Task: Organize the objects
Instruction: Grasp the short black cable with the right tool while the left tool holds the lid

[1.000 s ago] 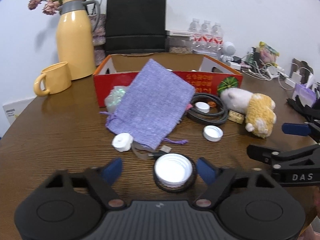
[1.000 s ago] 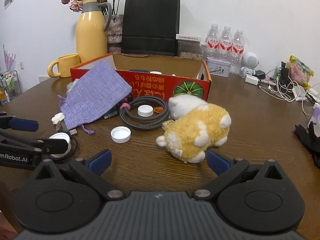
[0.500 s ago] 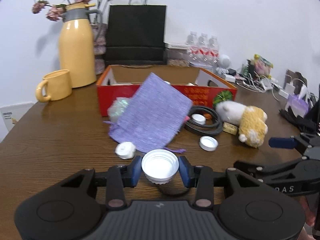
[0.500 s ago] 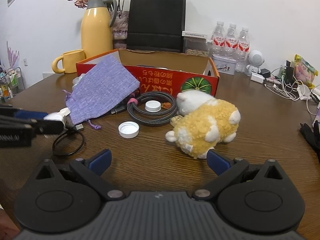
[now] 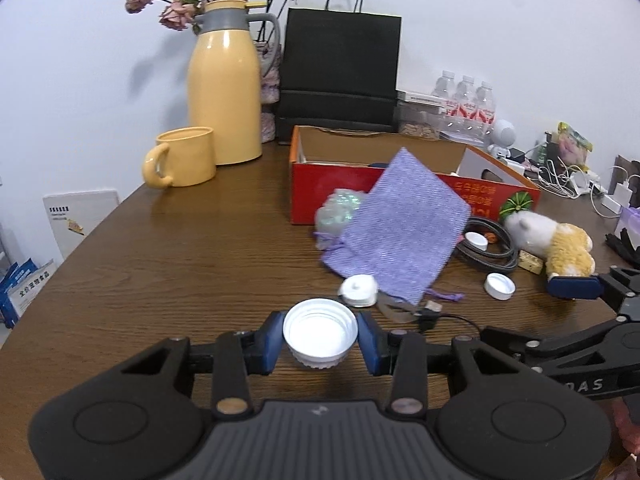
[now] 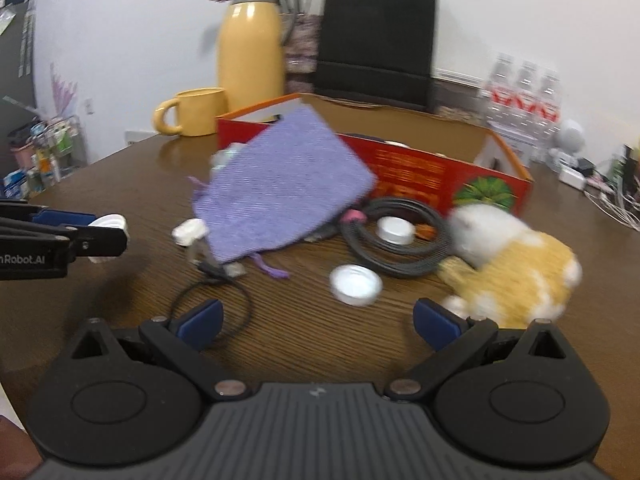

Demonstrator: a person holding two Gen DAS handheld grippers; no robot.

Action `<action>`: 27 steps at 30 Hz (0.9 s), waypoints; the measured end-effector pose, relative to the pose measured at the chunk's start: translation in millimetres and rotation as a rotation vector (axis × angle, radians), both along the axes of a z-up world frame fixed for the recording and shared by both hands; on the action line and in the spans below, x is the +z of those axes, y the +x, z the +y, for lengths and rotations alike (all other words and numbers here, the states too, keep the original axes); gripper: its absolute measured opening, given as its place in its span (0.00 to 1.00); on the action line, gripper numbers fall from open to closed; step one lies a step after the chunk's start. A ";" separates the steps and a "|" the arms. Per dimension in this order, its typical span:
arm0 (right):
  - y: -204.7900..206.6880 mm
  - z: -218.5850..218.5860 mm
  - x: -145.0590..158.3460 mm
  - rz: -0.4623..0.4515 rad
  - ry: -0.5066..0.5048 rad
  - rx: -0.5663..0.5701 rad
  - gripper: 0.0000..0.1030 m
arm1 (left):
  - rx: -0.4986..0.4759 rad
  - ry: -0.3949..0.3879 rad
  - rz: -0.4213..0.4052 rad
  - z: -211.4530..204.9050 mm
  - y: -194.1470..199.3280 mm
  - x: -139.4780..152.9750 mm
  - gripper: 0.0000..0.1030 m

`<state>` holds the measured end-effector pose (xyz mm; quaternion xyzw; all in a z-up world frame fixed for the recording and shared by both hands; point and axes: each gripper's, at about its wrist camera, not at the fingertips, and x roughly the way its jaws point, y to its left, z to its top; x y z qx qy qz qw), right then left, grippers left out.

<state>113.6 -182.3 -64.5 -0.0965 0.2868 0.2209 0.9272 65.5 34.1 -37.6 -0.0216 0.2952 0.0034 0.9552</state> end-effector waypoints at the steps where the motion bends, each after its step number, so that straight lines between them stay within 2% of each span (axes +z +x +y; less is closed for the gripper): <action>1: 0.7 5.2 -0.2 -0.004 -0.003 0.010 1.00 | 0.001 -0.001 -0.002 2.8 -0.8 -0.2 0.38; 5: 6.0 23.5 -0.1 -0.011 -0.009 0.044 0.94 | 0.014 -0.005 -0.003 11.9 -3.6 -1.6 0.38; 8: 11.8 32.1 -1.3 0.009 -0.003 0.077 0.82 | 0.021 -0.009 -0.001 16.8 -5.1 -2.6 0.38; 10: 15.8 35.6 -3.5 0.029 0.004 0.095 0.68 | 0.025 -0.013 0.000 20.0 -5.6 -3.4 0.38; 14: 22.9 39.6 -7.1 0.058 0.030 0.121 0.65 | 0.031 -0.023 0.000 26.0 -6.2 -4.5 0.38; 17: 25.2 37.0 -7.8 0.080 0.078 0.159 0.47 | 0.035 -0.029 -0.001 28.4 -6.9 -4.0 0.38; 19: 23.7 36.7 -7.0 0.080 0.087 0.179 0.30 | 0.037 -0.030 0.000 29.3 -6.8 -4.4 0.38; 27: 13.4 33.1 -4.2 0.052 0.081 0.170 0.29 | 0.036 -0.029 -0.003 27.4 -7.2 -2.8 0.38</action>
